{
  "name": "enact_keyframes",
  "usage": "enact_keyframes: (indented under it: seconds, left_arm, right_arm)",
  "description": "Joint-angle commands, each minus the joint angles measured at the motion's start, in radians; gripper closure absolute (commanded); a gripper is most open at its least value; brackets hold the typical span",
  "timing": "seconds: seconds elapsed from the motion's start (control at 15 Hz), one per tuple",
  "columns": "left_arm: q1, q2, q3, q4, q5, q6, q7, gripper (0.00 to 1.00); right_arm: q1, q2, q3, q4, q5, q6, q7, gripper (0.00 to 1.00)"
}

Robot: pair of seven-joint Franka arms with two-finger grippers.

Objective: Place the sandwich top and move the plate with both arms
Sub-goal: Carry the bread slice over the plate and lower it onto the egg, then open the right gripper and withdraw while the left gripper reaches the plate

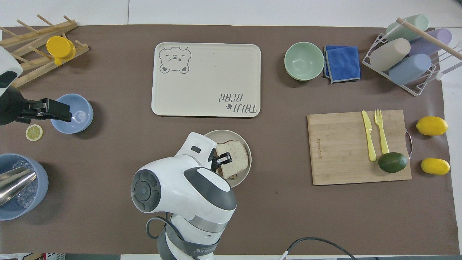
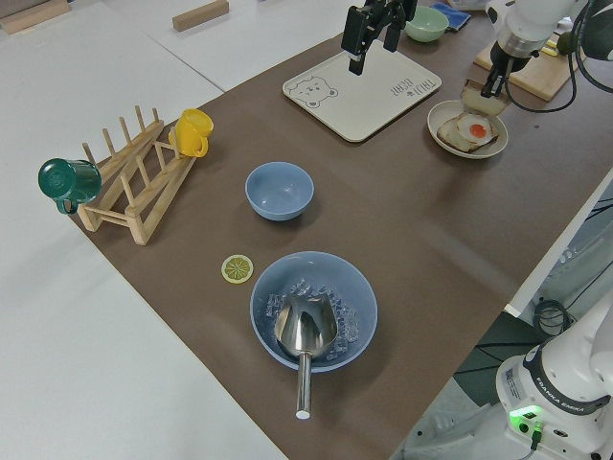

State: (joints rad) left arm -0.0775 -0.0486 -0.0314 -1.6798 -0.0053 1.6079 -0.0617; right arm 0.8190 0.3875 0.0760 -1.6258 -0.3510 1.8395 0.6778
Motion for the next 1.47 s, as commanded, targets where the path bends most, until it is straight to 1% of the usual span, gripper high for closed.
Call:
enact_keyframes:
  seconds: [0.0,0.07,0.13,0.27,0.33,0.4,0.47,0.53,0.6,0.67,0.8,0.87,1.0,1.07,1.2,1.27,1.33,1.4]
  left_arm:
    - [0.005,-0.016,-0.001,-0.015,-0.004,0.000,0.011,0.00]
    - [0.005,-0.016,-0.001,-0.015,-0.004,-0.002,0.011,0.00]
    - [0.005,-0.016,-0.001,-0.015,-0.004,0.001,0.011,0.00]
    - [0.005,-0.016,-0.001,-0.015,-0.004,0.001,0.008,0.00]
    - [0.004,-0.016,-0.002,-0.015,-0.004,0.000,0.010,0.00]
    - [0.004,-0.016,-0.001,-0.015,-0.004,0.000,0.010,0.00]
    - [0.005,-0.016,-0.002,-0.015,-0.004,0.001,0.008,0.00]
    - [0.004,-0.016,-0.002,-0.015,-0.004,0.000,0.006,0.00]
    - [0.002,-0.016,-0.002,-0.017,-0.004,0.006,0.005,0.00]
    - [0.002,-0.016,-0.002,-0.017,-0.004,0.007,0.006,0.00]
    - [-0.010,-0.031,-0.008,-0.049,-0.005,0.017,0.005,0.00]
    - [-0.021,-0.051,-0.013,-0.090,-0.008,0.033,0.003,0.00]
    - [-0.068,-0.101,-0.013,-0.205,-0.027,0.111,-0.047,0.00]
    - [-0.094,-0.123,-0.013,-0.269,-0.056,0.154,-0.099,0.00]
    - [-0.157,-0.132,-0.015,-0.378,-0.106,0.239,-0.158,0.00]
    - [-0.178,-0.131,-0.013,-0.426,-0.152,0.275,-0.162,0.00]
    - [-0.214,-0.120,-0.013,-0.466,-0.194,0.317,-0.174,0.00]
    - [-0.250,-0.105,-0.013,-0.504,-0.214,0.376,-0.203,0.00]
  right_arm:
    - [0.008,-0.007,0.004,-0.061,0.015,0.081,0.037,1.00]
    - [0.006,-0.007,0.005,-0.075,0.017,0.111,0.058,0.96]
    - [0.006,-0.007,0.005,-0.075,0.021,0.119,0.063,0.79]
    - [0.006,-0.006,0.005,-0.072,0.081,0.136,0.065,0.43]
    - [0.006,-0.006,0.005,-0.072,0.084,0.151,0.065,0.34]
    - [0.006,-0.006,0.005,-0.071,0.086,0.155,0.065,0.32]
    - [0.005,-0.006,0.005,-0.066,0.086,0.147,0.063,0.24]
    - [-0.003,-0.009,0.005,-0.063,0.086,0.139,0.059,0.19]
    - [-0.017,-0.019,0.005,-0.063,0.090,0.130,0.055,0.13]
    - [-0.062,-0.036,0.005,-0.063,0.090,0.097,0.048,0.06]
    - [-0.157,-0.102,0.007,-0.063,0.101,0.037,-0.019,0.00]
    - [-0.214,-0.142,0.005,-0.059,0.137,-0.014,-0.079,0.00]
    - [-0.343,-0.220,0.005,-0.048,0.197,-0.135,-0.185,0.00]
    - [-0.407,-0.260,0.005,-0.039,0.219,-0.187,-0.255,0.00]
    - [-0.509,-0.329,-0.001,-0.025,0.224,-0.287,-0.355,0.00]
    - [-0.558,-0.354,-0.004,-0.023,0.225,-0.295,-0.392,0.00]
    - [-0.611,-0.358,-0.002,-0.020,0.236,-0.298,-0.438,0.00]
    - [-0.659,-0.358,-0.004,-0.019,0.281,-0.295,-0.487,0.00]
